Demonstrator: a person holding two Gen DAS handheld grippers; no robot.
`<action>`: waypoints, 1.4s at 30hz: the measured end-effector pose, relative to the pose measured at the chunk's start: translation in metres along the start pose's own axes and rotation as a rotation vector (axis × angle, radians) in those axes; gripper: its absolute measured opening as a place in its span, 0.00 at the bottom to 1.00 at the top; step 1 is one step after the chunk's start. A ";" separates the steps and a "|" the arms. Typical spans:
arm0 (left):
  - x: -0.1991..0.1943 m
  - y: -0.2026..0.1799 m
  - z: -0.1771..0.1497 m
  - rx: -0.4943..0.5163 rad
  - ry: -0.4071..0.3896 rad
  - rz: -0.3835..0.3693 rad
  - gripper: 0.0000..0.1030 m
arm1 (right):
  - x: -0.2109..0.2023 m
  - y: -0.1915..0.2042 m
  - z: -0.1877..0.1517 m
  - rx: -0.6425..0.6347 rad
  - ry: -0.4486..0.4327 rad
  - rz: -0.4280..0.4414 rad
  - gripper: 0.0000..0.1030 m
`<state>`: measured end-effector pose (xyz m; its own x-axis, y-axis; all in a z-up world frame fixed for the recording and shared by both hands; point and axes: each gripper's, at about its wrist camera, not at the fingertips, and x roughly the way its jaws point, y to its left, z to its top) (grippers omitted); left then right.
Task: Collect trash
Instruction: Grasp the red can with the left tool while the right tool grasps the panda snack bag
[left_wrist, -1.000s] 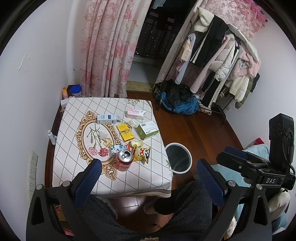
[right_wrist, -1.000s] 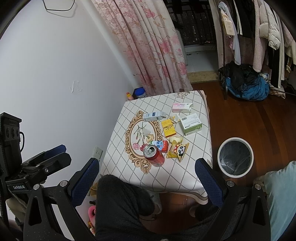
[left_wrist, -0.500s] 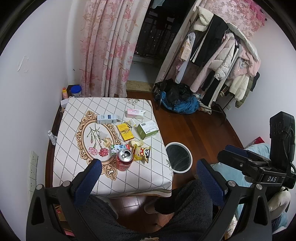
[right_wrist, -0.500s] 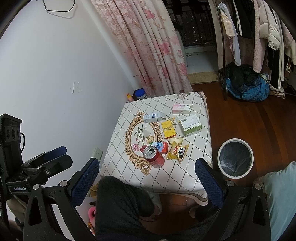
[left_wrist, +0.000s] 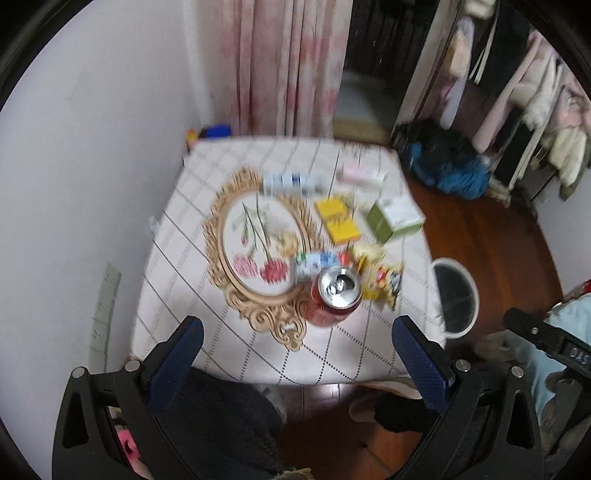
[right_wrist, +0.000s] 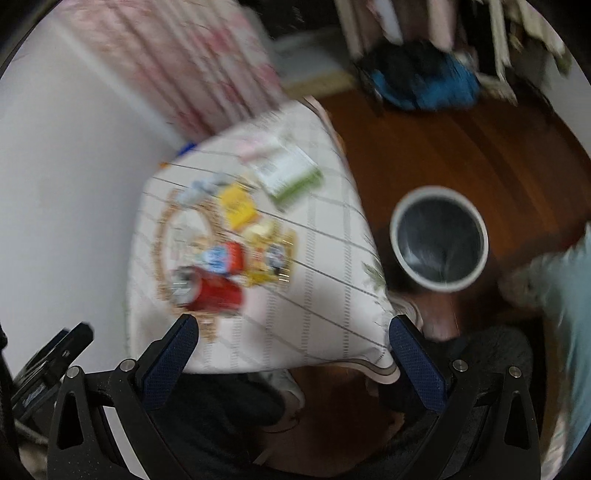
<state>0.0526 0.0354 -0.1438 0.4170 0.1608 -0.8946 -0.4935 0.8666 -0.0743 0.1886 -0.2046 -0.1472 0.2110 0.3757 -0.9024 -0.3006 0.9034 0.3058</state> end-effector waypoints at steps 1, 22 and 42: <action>0.011 -0.003 0.000 0.002 0.016 0.003 1.00 | 0.019 -0.011 -0.001 0.022 0.018 -0.022 0.97; 0.127 -0.019 0.020 -0.018 0.132 0.122 0.61 | 0.154 -0.025 0.029 0.174 0.194 0.138 0.87; 0.132 0.035 0.027 -0.082 0.092 0.242 0.61 | 0.219 0.028 0.046 0.113 0.231 0.162 0.48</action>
<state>0.1113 0.1001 -0.2525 0.2102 0.3120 -0.9265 -0.6321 0.7664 0.1147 0.2694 -0.0879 -0.3218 -0.0525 0.4719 -0.8801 -0.2052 0.8574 0.4719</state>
